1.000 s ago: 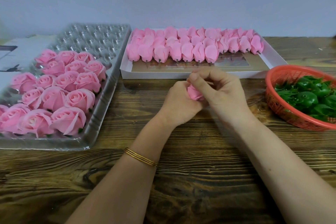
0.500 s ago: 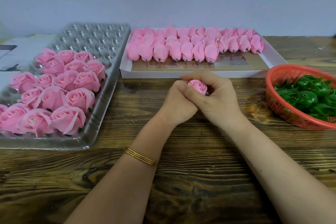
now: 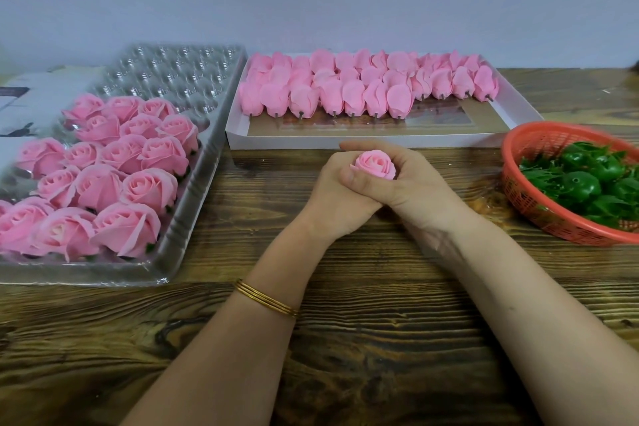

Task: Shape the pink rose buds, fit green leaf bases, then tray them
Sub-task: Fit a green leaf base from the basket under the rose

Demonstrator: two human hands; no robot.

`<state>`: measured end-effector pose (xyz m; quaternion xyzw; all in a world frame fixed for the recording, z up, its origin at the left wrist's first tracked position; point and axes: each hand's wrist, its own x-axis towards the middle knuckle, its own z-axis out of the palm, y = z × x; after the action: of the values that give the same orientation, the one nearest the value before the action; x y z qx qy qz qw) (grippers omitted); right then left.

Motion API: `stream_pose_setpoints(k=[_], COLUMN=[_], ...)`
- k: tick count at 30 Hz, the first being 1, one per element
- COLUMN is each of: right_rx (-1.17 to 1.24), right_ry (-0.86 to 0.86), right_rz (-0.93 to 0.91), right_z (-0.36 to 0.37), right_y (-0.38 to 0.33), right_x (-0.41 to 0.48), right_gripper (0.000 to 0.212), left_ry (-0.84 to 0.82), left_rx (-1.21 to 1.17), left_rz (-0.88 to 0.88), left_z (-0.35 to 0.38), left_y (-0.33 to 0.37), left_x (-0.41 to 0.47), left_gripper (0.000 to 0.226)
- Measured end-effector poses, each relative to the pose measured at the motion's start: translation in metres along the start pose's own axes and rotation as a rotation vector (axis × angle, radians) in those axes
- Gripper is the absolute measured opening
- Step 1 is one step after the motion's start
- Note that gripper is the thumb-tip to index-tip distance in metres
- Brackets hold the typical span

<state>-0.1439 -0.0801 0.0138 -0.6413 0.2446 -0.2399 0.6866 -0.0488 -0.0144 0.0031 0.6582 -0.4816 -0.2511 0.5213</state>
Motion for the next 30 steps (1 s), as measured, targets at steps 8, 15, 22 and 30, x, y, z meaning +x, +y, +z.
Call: stream_pose_setpoints(k=[8,15,22,30], right_rx=[0.191,0.363,0.401,0.470], right_ry=[-0.175,-0.133,-0.165,-0.157], right_rz=[0.142,0.107,0.089,0.097], right_z=[-0.016,-0.016,-0.017,-0.023], right_y=[-0.011,-0.012,-0.009,-0.016], right_x=[0.000,0.001,0.003,0.003], right_gripper=[0.065,0.041,0.036,0.033], left_ry=[0.010,0.042,0.062,0.001], left_rx=[-0.062,-0.131,-0.269,-0.301], left_rz=[0.004,-0.011,-0.042,-0.041], left_z=[0.000,0.002,0.001,0.001], left_y=[0.003,0.004,-0.004,0.000], left_x=[-0.002,-0.001,0.002,0.001], left_gripper=[0.010,0.016,0.017,0.029])
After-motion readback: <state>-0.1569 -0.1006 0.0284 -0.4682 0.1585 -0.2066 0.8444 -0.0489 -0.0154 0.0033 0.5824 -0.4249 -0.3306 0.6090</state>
